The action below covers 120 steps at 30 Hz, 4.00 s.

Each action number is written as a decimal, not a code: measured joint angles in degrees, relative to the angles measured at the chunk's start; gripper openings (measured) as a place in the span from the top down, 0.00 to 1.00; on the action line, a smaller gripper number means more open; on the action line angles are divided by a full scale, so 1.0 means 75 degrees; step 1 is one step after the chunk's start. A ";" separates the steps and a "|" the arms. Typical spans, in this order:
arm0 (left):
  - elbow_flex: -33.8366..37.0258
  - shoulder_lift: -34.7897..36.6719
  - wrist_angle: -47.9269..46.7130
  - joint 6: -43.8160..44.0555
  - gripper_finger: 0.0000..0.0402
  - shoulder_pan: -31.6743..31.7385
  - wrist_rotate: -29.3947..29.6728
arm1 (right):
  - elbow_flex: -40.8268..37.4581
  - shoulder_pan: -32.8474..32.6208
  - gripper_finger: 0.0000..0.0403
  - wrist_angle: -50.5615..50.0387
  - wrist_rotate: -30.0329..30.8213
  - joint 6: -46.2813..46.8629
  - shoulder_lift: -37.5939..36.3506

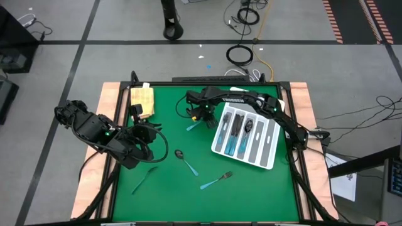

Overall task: Sort silverware
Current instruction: Put the blue fork into the white cutlery tray

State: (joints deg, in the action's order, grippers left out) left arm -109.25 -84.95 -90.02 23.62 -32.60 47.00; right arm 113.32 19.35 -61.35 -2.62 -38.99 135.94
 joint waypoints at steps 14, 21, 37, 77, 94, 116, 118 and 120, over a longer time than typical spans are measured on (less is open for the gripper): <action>0.0000 -0.0003 0.0000 0.0003 0.87 -0.0008 0.0000 | -0.0015 -0.0067 1.00 -0.0625 -0.0028 0.0543 -0.0721; 0.0000 -0.0003 0.0000 0.0006 0.87 -0.0006 0.0000 | -0.0015 -0.0291 1.00 -0.0814 0.0798 0.0513 -0.2092; 0.0000 -0.0003 0.0000 0.0211 0.87 -0.0008 -0.0014 | -0.0601 -0.1139 1.00 -0.2457 0.3987 -0.1244 -0.2868; 0.0000 -0.0003 0.0000 0.0414 0.87 -0.0050 0.0041 | -0.4567 -0.1331 1.00 0.0394 0.1522 -0.3430 -0.3192; 0.0000 -0.0003 0.0000 0.0414 0.87 -0.0050 0.0051 | -0.4552 -0.1060 0.75 0.0468 0.1504 -0.3286 -0.3037; 0.0000 -0.0003 0.0003 0.0761 0.87 -0.0050 0.0209 | -0.1864 -0.0620 0.61 0.2150 0.1074 0.2287 -0.3406; 0.0000 -0.0003 0.0000 0.0964 0.87 -0.0050 0.0360 | -0.1848 -0.0418 0.61 0.2713 0.1053 0.4406 -0.3372; 0.0000 -0.0003 0.0001 0.1023 0.87 -0.0052 0.0462 | -0.1853 -0.0219 0.61 0.2741 0.0547 0.5672 -0.3355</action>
State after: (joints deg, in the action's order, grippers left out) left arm -109.25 -84.97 -90.01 31.29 -32.99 50.47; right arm 99.42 17.71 -40.79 1.48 3.55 110.78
